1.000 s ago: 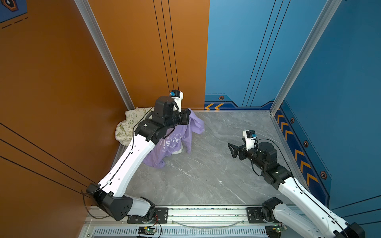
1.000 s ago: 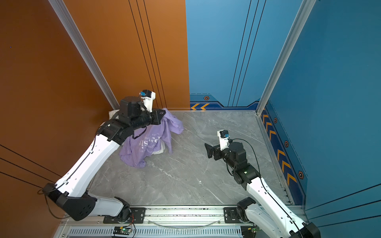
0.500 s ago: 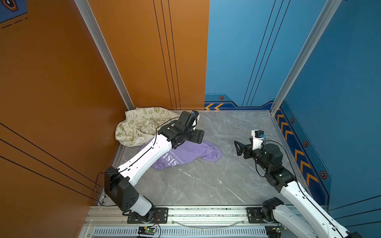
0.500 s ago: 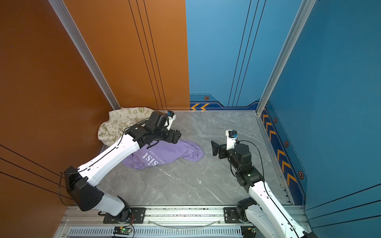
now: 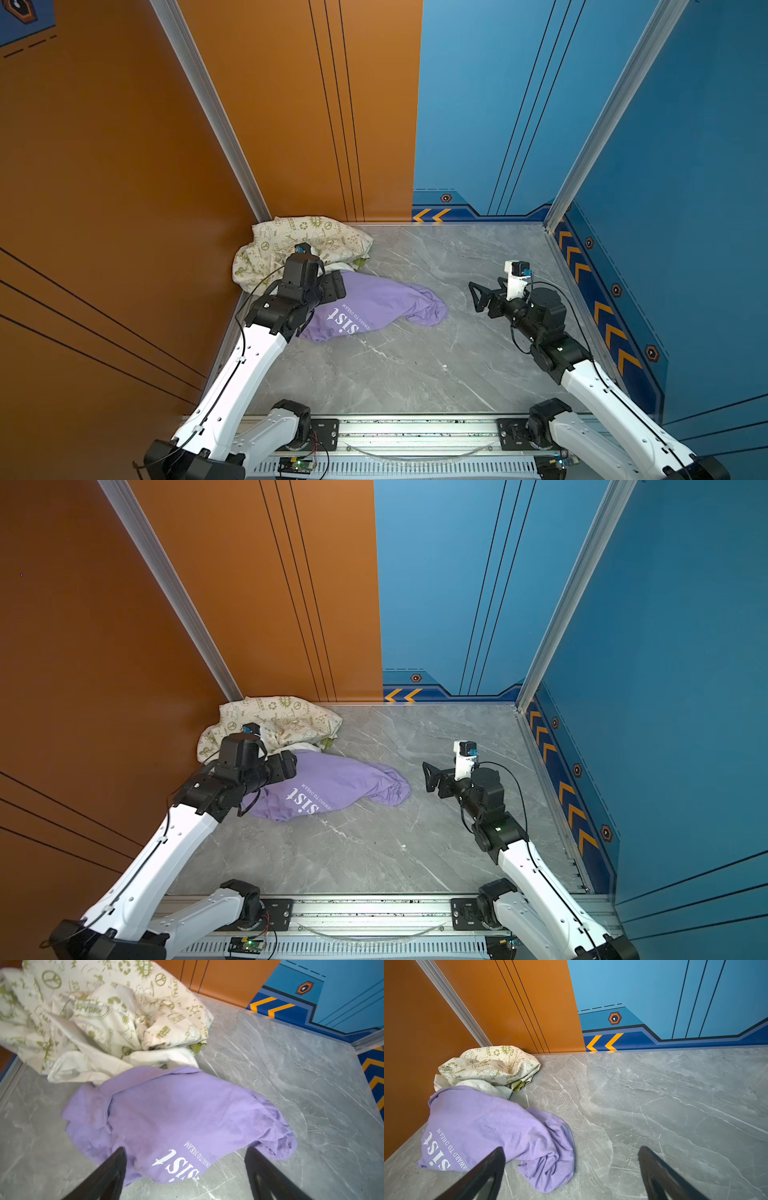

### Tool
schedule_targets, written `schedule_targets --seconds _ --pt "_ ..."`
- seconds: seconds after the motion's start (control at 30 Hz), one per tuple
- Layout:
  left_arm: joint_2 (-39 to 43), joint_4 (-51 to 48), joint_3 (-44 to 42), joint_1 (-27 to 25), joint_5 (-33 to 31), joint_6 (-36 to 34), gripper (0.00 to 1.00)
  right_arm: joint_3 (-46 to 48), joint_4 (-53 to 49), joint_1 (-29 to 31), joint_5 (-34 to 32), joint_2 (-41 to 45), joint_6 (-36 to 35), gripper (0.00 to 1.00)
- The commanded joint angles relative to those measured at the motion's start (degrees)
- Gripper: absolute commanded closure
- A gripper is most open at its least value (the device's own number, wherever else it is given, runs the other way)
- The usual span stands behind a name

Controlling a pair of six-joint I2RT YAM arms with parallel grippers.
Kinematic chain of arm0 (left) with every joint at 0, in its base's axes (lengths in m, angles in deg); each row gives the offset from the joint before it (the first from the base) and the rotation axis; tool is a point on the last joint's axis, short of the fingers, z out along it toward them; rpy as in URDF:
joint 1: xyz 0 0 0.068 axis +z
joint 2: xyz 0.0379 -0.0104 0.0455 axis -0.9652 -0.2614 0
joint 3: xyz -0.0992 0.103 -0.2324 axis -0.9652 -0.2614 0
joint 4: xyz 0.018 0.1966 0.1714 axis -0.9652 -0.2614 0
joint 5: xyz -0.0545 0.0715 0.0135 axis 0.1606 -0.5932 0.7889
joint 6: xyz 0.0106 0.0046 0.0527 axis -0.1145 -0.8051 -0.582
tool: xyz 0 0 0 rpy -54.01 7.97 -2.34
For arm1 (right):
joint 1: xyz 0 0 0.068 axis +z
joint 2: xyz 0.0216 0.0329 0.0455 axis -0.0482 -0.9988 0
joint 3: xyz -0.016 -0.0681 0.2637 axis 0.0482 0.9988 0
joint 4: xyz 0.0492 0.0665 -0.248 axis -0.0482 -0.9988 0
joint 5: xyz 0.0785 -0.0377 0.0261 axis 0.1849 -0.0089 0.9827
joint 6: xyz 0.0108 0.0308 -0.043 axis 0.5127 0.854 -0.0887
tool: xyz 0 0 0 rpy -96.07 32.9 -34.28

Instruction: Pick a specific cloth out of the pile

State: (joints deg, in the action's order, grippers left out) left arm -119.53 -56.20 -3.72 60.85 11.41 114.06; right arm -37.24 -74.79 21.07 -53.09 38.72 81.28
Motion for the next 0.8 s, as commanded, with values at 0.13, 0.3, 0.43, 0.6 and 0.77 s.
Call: schedule_targets --seconds 0.13,0.3,0.43,0.6,0.77 --pt "5.35 -0.87 -10.14 5.87 2.37 13.06 0.18 -0.02 2.54 -0.3 1.98 -1.03 1.68 0.0" --pt "6.16 -0.25 -15.35 9.42 2.48 18.69 0.26 0.11 2.56 -0.34 2.04 -1.14 1.76 0.0" --pt "5.9 2.33 -19.6 11.92 5.11 22.21 0.31 0.49 2.48 -0.32 2.07 -0.92 1.78 0.0" --pt "6.0 5.8 -24.34 14.44 7.2 25.26 0.37 0.98 2.26 -0.34 1.8 -0.34 1.76 0.0" --pt "5.11 9.67 -27.83 16.85 9.18 26.53 0.41 1.16 2.12 -0.31 1.77 -0.08 1.69 0.0"
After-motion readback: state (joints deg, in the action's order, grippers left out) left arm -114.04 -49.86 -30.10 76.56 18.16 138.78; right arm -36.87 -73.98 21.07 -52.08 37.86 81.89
